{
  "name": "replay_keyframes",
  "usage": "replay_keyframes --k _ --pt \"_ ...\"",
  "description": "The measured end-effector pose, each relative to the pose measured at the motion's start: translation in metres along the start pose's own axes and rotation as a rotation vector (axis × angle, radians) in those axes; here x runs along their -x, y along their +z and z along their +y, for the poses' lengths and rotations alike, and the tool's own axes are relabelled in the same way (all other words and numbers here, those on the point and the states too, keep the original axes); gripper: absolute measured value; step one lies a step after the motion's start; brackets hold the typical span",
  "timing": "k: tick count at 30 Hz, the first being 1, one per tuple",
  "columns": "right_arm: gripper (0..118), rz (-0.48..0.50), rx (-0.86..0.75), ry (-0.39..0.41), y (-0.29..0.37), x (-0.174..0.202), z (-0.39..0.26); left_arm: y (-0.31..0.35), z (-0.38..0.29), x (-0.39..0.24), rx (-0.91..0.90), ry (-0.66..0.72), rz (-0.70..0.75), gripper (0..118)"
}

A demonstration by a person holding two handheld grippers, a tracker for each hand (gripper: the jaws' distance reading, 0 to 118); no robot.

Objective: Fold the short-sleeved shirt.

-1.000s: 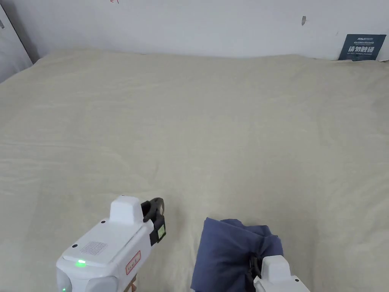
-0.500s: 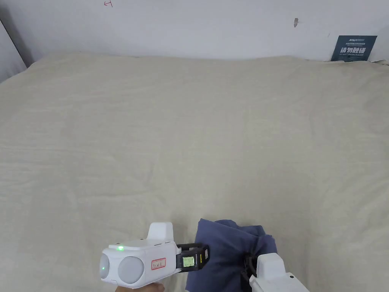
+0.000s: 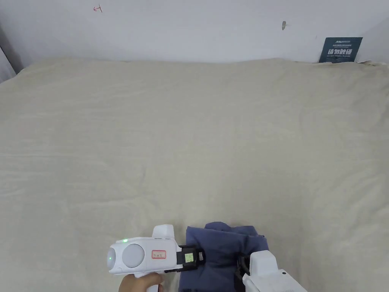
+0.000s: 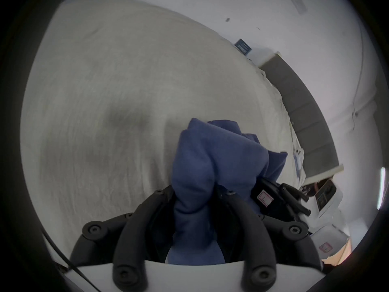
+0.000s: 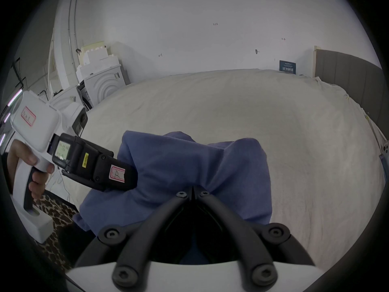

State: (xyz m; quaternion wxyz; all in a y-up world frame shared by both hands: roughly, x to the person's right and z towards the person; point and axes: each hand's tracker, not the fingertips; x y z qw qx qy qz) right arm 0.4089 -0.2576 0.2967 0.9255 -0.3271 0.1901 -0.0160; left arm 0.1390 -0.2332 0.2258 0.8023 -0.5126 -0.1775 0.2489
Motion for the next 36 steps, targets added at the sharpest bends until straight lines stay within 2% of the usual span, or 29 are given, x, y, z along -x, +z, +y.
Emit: replay_keyframes --k 2,5,7,9,14,21,28,36 --pt "0 0.011 -0.001 -0.031 0.003 -0.002 0.004 0.004 -0.001 -0.003 0.0 -0.02 -0.001 19" --pt "0 -0.003 -0.053 -0.032 0.02 -0.002 0.02 0.016 0.001 -0.006 -0.025 -0.01 -0.034 15" --pt "0 0.009 -0.116 -0.048 0.035 -0.006 0.038 0.028 0.005 -0.006 -0.054 0.012 -0.076 14" --pt "0 -0.012 -0.167 -0.031 0.049 -0.008 0.06 0.041 0.01 -0.006 -0.074 0.009 -0.096 14" --pt "0 -0.052 -0.295 0.003 0.091 -0.01 0.117 0.079 0.031 0.013 -0.118 -0.029 -0.033 14" --pt "0 -0.102 -0.403 0.048 0.129 -0.012 0.174 0.166 0.075 0.081 -0.22 -0.032 0.172 14" --pt "0 -0.13 -0.442 0.065 0.133 -0.01 0.197 0.258 0.114 0.144 -0.313 -0.007 0.434 14" --pt "0 -0.159 -0.433 0.078 0.114 -0.009 0.209 0.305 0.144 0.205 -0.299 0.028 0.617 14"
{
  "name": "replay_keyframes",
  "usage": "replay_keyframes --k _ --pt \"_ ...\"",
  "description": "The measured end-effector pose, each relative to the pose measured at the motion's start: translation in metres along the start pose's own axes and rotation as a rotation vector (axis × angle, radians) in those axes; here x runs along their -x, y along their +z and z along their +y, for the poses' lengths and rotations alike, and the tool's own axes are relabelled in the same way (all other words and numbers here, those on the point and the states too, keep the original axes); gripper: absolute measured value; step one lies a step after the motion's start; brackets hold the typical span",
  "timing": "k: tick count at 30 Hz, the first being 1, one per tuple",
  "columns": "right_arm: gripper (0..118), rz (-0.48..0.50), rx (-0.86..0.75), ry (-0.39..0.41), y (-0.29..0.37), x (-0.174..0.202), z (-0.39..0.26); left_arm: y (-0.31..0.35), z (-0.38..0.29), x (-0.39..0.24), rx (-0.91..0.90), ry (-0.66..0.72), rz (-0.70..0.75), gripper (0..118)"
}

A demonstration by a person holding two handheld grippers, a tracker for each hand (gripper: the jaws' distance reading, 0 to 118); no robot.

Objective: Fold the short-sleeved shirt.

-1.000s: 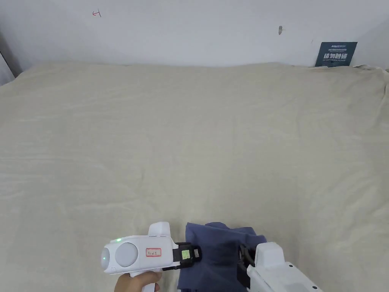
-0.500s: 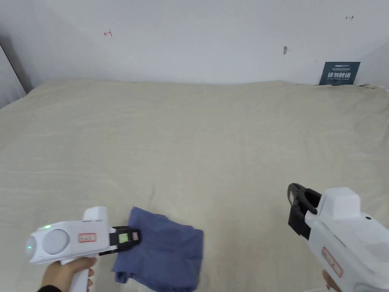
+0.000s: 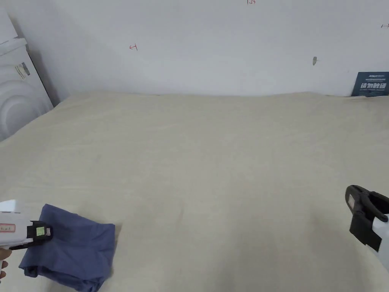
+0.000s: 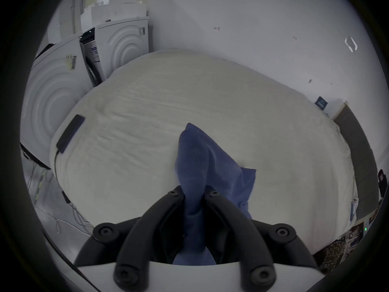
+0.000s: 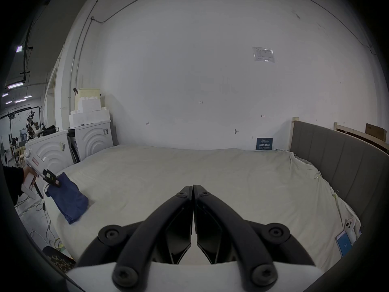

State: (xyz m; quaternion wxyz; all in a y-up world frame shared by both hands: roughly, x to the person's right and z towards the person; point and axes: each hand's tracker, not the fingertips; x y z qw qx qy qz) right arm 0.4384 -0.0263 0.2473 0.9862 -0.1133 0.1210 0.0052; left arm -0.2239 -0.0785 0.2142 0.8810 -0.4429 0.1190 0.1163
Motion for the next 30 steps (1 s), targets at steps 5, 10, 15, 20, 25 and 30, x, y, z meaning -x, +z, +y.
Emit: replay_keyframes --k 5,10,15,20,25,30 --pt "0 -0.023 0.018 -0.013 -0.016 0.001 -0.007 -0.038 0.0 0.01 0.066 -0.002 0.082 14" --pt "0 -0.032 0.058 -0.025 -0.03 -0.001 -0.017 -0.071 -0.008 0.01 0.117 -0.019 0.153 14" --pt "0 -0.035 0.072 -0.027 -0.029 -0.001 -0.018 -0.07 -0.007 0.013 0.11 0.034 0.182 37" --pt "0 -0.032 0.053 -0.034 -0.015 -0.008 -0.01 -0.03 -0.003 0.0 -0.012 0.05 0.161 111" --pt "0 -0.054 0.023 -0.04 0.008 -0.013 0.005 0.043 0.005 -0.038 -0.271 0.02 0.047 111" --pt "0 -0.092 -0.005 0.0 0.029 -0.015 0.022 0.109 0.008 -0.091 -0.477 -0.055 0.019 111"
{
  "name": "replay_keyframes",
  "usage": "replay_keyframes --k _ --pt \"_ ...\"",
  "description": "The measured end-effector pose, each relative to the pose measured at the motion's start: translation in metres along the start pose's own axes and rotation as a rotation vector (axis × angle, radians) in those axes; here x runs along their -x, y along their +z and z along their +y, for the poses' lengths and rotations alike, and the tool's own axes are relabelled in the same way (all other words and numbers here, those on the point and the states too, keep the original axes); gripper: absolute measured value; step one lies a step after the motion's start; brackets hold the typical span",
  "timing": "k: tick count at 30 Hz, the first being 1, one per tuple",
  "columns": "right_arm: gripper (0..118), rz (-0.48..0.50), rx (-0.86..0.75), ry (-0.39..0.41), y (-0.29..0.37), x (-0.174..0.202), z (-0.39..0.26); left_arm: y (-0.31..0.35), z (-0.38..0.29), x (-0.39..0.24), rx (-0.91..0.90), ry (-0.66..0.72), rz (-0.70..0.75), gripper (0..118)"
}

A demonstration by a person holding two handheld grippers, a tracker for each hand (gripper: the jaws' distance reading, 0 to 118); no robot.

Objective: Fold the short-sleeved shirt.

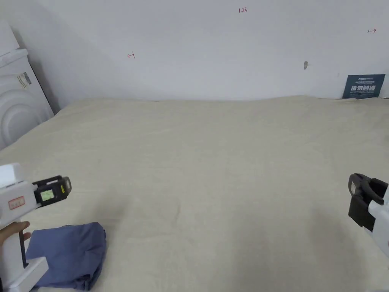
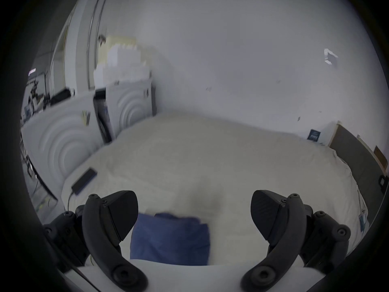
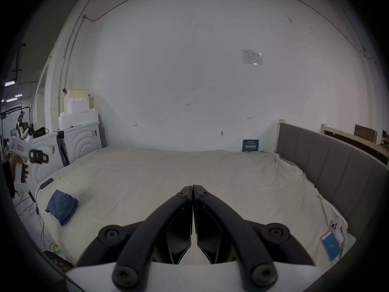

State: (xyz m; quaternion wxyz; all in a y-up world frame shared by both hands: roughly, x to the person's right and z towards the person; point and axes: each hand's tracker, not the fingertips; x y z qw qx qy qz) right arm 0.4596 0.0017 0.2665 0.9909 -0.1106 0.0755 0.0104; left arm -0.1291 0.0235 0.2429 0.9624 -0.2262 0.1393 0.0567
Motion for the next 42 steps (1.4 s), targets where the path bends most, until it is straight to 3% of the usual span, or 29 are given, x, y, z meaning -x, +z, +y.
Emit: replay_keyframes --k 6,18,19,22,24,26,27,34,42 --pt "0 -0.044 -0.032 0.008 0.023 -0.006 0.017 0.067 0.016 -0.079 -0.226 -0.125 -0.01 110" --pt "0 -0.079 -0.094 -0.071 0.048 -0.029 0.014 0.112 -0.049 -0.212 -0.493 -0.14 -0.066 106" --pt "0 -0.086 -0.096 -0.069 0.05 -0.029 0.013 0.112 -0.056 -0.222 -0.499 -0.128 -0.083 101" --pt "0 -0.102 -0.107 -0.069 0.053 -0.032 0.008 0.109 -0.074 -0.24 -0.519 -0.095 -0.138 67" --pt "0 -0.107 -0.112 -0.069 0.055 -0.034 0.005 0.107 -0.084 -0.251 -0.516 -0.09 -0.158 40" --pt "0 -0.115 -0.116 -0.064 0.056 -0.034 0.002 0.105 -0.094 -0.257 -0.528 -0.093 -0.166 5" --pt "0 -0.123 -0.121 -0.058 0.057 -0.034 0.0 0.105 -0.099 -0.261 -0.543 -0.101 -0.168 0" --pt "0 -0.126 -0.128 -0.052 0.058 -0.036 -0.003 0.106 -0.113 -0.271 -0.526 -0.166 -0.206 0" --pt "0 -0.118 -0.132 -0.052 0.06 -0.035 -0.003 0.11 -0.109 -0.266 -0.519 -0.148 -0.221 0"
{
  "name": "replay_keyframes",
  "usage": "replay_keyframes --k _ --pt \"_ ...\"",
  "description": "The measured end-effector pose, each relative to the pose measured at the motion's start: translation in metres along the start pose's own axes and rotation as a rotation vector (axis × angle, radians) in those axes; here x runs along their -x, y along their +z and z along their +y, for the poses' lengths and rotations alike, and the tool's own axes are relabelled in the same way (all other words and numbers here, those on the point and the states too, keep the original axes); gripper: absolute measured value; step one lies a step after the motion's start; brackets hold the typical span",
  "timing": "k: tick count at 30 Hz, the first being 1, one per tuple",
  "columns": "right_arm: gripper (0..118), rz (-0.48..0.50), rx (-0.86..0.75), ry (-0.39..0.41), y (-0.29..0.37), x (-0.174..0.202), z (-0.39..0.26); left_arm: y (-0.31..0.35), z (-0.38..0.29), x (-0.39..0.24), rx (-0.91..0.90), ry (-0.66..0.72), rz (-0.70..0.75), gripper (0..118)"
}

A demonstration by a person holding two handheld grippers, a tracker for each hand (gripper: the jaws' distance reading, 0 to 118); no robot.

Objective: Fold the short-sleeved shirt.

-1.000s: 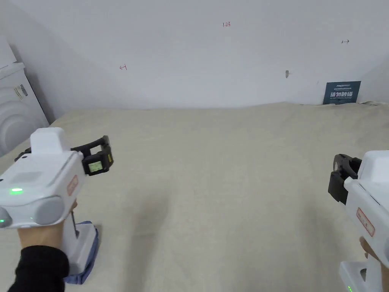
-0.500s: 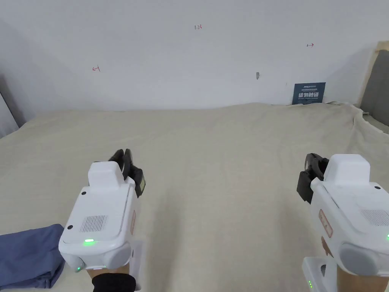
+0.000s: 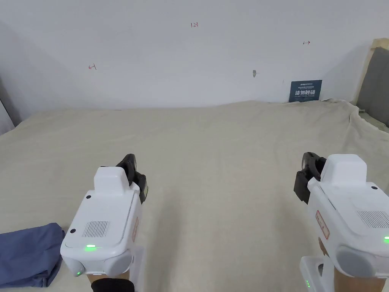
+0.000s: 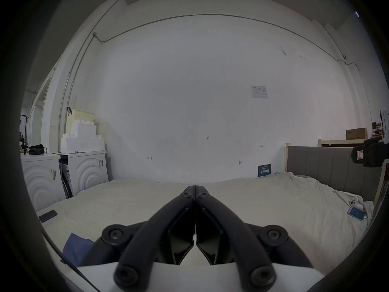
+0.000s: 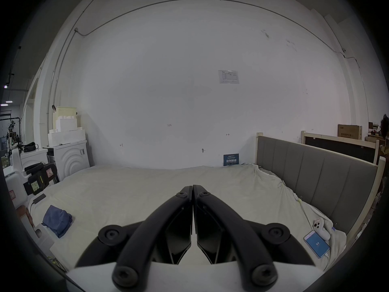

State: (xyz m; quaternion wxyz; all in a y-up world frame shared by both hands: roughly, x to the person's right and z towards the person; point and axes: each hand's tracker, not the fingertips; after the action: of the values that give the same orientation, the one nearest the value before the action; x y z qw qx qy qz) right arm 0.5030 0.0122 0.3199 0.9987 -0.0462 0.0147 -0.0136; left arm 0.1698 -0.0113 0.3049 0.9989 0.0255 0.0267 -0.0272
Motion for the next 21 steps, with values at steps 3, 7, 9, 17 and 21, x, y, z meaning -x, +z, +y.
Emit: replay_keyframes --k 3,7,9,17,21 --pt "0 0.004 -0.002 0.008 0.0005 0.0009 0.0004 0.0012 0.0022 0.0014 -0.004 0.006 0.001 0" --pt "0 0.006 -0.001 0.009 0.0009 0.0024 0.001 0.0018 0.0031 0.0033 -0.005 0.006 0.0 0" --pt "0 0.008 -0.002 0.011 0.001 0.0028 0.0012 0.0022 0.0024 0.0037 -0.004 0.003 0.003 0" --pt "0 0.013 -0.009 0.012 0.0026 0.0034 0.0039 0.0044 0.002 0.0049 -0.003 0.006 0.002 0" --pt "0 0.014 -0.013 0.025 0.0039 0.0038 0.0043 0.0045 0.0027 0.0054 -0.006 0.008 0.0 0"
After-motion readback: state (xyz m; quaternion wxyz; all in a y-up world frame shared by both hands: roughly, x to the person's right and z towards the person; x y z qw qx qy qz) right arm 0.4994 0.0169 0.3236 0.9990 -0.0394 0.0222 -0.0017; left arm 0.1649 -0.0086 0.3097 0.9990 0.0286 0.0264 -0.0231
